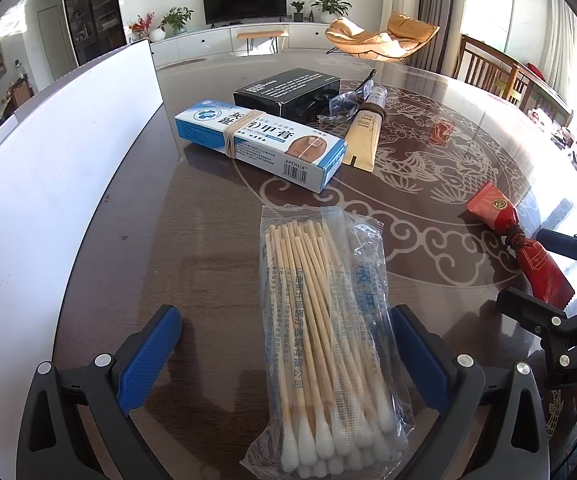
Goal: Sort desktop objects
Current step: 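Lift the red gift bag with the right gripper while the left gripper holds the swabs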
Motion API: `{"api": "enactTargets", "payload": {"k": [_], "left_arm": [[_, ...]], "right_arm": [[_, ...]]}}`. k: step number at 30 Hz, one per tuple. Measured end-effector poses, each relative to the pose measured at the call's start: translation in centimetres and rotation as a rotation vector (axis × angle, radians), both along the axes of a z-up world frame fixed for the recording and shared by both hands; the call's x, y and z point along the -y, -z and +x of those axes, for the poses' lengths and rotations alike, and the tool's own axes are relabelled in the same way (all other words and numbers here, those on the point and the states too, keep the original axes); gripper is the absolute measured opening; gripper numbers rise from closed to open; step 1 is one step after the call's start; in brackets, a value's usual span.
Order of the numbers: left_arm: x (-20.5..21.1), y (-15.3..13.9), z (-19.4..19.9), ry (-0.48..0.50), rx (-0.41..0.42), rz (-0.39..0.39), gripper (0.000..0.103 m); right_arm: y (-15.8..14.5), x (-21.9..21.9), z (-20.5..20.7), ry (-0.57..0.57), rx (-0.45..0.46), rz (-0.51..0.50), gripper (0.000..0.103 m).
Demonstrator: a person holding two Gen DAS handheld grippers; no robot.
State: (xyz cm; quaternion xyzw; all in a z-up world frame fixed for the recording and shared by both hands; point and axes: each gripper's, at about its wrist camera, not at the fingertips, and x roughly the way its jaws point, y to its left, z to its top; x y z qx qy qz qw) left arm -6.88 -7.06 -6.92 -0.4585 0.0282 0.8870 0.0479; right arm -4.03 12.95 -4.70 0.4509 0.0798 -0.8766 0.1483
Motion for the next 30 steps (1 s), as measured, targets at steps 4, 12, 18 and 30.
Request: {"api": "enactTargets", "payload": {"k": [4,12,18,30], "left_arm": [[0.0,0.0,0.0,0.000,0.000,0.000,0.103],[0.0,-0.1,0.0,0.002,0.009,0.001,0.103],[-0.2,-0.4,-1.4,0.107,0.177,-0.025,0.103],[-0.7,-3.9,0.3,0.152,0.112,0.014,0.034]], "right_arm": [[0.0,0.0,0.0,0.000,0.000,0.000,0.103],[0.0,0.0,0.0,-0.001,0.000,0.000,0.103],[-0.9,0.6,-2.7,-0.084,0.197,0.030,0.092],[-3.1,1.8,-3.7,-0.090,0.236,0.085,0.020]]}}
